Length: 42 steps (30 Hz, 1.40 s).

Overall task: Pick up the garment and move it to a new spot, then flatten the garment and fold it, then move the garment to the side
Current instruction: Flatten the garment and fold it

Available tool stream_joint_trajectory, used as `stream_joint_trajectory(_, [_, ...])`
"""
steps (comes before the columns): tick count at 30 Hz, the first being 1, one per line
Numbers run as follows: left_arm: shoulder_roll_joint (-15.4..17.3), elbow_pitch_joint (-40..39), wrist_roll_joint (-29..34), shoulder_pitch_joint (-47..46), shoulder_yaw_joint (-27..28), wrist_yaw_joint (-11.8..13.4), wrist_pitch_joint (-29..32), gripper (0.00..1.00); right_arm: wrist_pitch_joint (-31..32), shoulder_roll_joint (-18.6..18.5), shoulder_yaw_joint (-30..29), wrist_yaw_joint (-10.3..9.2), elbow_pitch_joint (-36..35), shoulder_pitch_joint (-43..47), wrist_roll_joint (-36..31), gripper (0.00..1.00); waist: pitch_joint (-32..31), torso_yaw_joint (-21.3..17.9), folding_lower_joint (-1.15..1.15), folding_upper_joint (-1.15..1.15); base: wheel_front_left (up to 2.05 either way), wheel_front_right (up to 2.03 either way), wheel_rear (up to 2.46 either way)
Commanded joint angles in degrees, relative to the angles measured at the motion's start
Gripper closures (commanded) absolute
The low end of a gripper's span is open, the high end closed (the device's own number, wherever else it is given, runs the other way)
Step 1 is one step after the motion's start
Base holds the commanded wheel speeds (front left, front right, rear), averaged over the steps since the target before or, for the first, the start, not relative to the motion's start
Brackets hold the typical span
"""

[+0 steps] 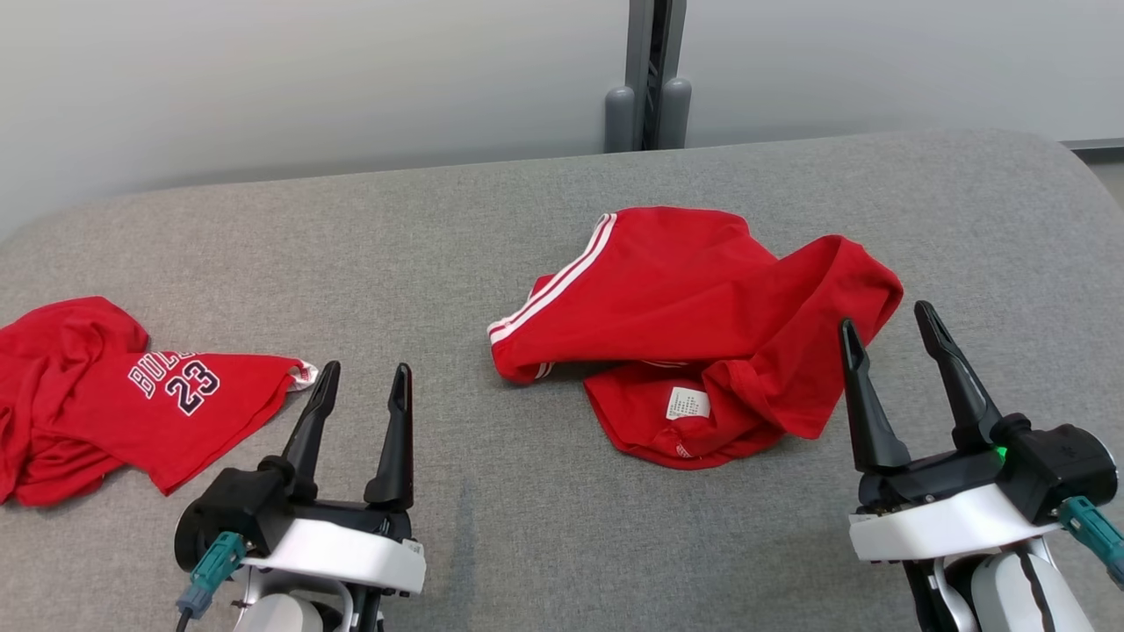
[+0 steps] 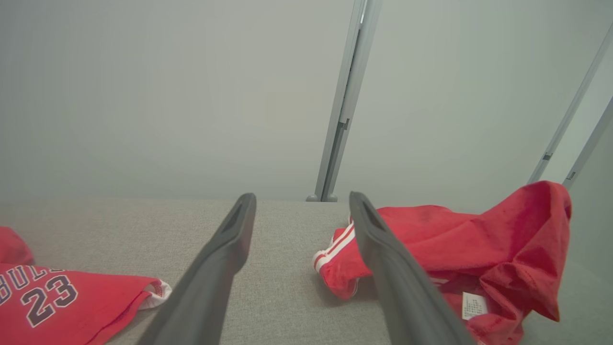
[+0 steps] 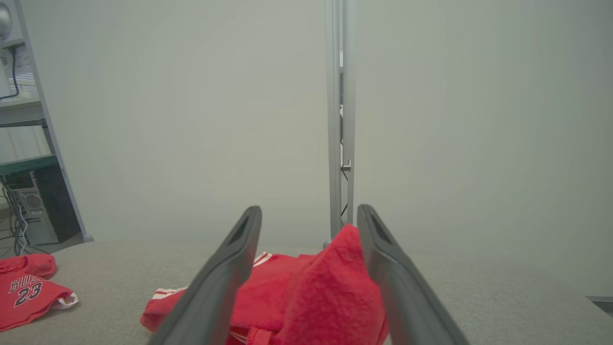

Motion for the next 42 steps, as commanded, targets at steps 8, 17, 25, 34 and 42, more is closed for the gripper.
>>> stream_joint_trajectory(8, [0.2,0.3,-0.5,-1.0,-0.3,0.2,-0.2,0.00,-0.1,-0.3,-0.1,-0.04,0.1,-0.5,0.1,0.00,0.5,0.3,0.00,0.00,0.00,0.00,0.00])
stream_joint_trajectory(17, [0.2,0.7,-0.8,-1.6,-1.3,0.2,-0.2,0.00,-0.1,-0.3,2.8,-0.04,0.5,-1.4,-2.3,0.00,1.6,1.1,0.00,0.00,0.00,0.00,0.00])
stream_joint_trajectory(25, [0.2,0.5,-1.9,-4.1,-2.8,0.6,-0.2,0.00,-0.1,-4.5,13.2,-0.04,7.7,-7.7,-8.5,0.00,4.8,4.6,0.00,0.00,0.00,0.00,0.00])
stream_joint_trajectory(34, [0.2,0.6,-4.2,-5.9,-5.5,1.6,-0.2,0.00,4.0,-9.4,18.1,-0.04,21.5,-17.5,-15.1,0.00,8.2,10.5,0.00,0.00,0.00,0.00,0.00])
stream_joint_trajectory(42, [0.2,0.8,-5.7,-6.2,-6.3,2.3,-0.2,0.00,7.4,-11.6,19.2,-0.04,28.9,-23.1,-19.1,0.00,8.8,13.9,0.00,0.00,0.00,0.00,0.00])
